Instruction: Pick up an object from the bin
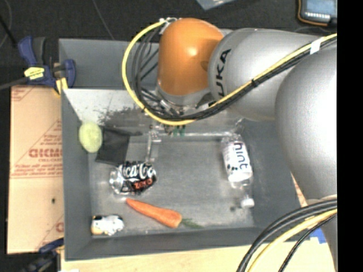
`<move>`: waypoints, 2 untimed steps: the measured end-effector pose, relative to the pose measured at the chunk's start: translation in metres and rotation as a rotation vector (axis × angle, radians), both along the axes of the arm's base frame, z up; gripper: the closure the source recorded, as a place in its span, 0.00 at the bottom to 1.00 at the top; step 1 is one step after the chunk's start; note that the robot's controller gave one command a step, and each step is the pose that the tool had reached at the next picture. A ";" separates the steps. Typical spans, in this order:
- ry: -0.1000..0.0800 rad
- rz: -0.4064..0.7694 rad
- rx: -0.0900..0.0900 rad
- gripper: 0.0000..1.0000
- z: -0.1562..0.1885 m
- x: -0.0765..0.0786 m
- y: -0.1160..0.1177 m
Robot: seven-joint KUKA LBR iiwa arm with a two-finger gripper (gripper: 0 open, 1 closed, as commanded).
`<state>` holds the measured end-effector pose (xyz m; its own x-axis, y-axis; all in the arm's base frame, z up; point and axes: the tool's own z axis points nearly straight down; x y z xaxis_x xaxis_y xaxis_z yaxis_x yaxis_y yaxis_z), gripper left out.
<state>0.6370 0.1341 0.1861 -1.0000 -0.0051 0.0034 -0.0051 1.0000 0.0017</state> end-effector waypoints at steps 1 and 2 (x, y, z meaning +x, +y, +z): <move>-0.007 -0.002 0.001 0.00 0.005 0.001 -0.001; -0.009 0.116 -0.001 0.00 -0.038 -0.017 -0.006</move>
Offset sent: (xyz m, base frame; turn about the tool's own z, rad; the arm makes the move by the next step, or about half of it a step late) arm -0.0501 -0.0126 -0.1161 -0.3220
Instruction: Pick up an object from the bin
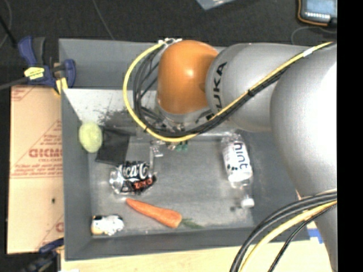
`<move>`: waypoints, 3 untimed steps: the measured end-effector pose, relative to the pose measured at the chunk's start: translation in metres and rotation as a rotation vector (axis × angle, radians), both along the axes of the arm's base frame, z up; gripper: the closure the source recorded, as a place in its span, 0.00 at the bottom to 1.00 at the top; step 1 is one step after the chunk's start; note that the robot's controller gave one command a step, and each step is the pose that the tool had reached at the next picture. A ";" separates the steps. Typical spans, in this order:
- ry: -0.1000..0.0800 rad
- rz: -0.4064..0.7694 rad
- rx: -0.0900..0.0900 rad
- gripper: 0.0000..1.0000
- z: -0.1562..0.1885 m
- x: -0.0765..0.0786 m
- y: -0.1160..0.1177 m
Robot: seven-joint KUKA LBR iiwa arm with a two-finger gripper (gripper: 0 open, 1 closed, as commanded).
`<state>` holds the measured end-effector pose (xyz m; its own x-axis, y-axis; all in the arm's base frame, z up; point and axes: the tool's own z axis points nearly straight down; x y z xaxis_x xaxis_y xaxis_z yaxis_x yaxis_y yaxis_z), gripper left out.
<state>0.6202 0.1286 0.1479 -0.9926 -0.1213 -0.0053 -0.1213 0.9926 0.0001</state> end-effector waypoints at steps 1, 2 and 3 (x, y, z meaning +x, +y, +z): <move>0.001 0.239 0.000 0.00 -0.011 -0.031 -0.004; -0.002 0.214 0.002 0.00 -0.007 -0.039 -0.006; -0.007 0.254 0.000 0.00 -0.069 -0.025 -0.014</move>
Offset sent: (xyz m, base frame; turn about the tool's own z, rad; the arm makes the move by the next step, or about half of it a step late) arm -0.0253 -0.0083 -0.0028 -0.1457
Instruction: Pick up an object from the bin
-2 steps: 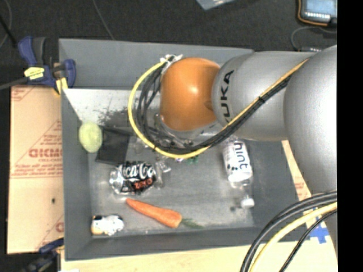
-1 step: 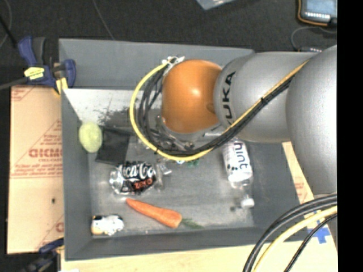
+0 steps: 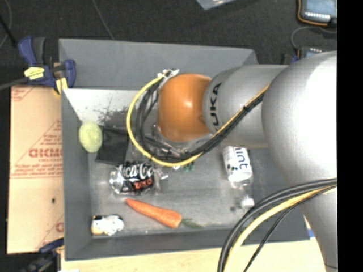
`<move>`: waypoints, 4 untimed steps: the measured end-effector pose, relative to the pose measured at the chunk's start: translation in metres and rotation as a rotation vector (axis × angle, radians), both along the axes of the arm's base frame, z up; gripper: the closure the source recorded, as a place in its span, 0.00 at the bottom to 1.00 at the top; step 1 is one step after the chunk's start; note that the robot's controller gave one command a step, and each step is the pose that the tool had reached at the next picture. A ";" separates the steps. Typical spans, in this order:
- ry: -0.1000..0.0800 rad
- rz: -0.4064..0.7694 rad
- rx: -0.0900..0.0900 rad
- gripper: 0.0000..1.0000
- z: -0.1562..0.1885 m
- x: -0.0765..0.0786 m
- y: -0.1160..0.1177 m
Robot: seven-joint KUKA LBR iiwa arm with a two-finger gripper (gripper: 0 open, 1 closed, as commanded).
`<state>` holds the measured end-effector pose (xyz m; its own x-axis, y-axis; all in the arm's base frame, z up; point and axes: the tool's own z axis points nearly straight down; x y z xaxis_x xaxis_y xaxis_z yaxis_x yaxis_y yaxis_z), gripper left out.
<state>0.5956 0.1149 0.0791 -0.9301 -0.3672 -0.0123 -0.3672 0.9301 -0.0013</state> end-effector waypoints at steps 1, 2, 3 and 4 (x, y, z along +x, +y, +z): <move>0.000 0.008 0.003 1.00 -0.010 0.006 0.006; -0.001 0.009 0.003 1.00 -0.008 0.007 0.007; -0.001 0.008 0.004 1.00 -0.006 0.006 0.007; -0.002 0.007 0.004 1.00 0.000 0.006 0.007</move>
Offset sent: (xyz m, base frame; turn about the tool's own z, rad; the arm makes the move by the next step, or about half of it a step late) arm 0.0000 0.0000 0.0000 0.0000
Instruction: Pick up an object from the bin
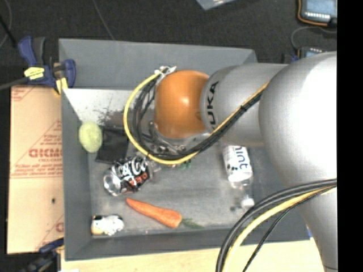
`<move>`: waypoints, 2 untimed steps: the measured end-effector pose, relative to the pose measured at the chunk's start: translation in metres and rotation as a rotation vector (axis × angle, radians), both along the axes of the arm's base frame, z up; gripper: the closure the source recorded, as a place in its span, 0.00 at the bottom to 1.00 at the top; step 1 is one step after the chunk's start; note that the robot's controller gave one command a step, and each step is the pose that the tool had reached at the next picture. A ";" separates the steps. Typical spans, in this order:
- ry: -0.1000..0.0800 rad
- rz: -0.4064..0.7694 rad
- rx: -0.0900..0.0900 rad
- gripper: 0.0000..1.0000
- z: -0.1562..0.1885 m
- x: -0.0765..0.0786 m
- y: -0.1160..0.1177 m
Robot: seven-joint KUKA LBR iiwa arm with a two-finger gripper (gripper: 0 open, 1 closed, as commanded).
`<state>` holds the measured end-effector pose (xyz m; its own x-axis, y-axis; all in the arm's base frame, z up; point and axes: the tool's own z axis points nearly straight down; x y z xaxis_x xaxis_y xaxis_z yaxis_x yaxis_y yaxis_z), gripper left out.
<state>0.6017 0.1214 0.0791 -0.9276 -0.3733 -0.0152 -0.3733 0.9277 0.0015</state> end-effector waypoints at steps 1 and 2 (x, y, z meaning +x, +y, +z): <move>-0.002 -0.001 0.000 1.00 0.008 0.000 0.000; -0.005 -0.002 0.001 1.00 0.015 0.001 0.000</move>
Offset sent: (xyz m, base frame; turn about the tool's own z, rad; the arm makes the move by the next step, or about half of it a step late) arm 0.0000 0.0000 0.0133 0.0000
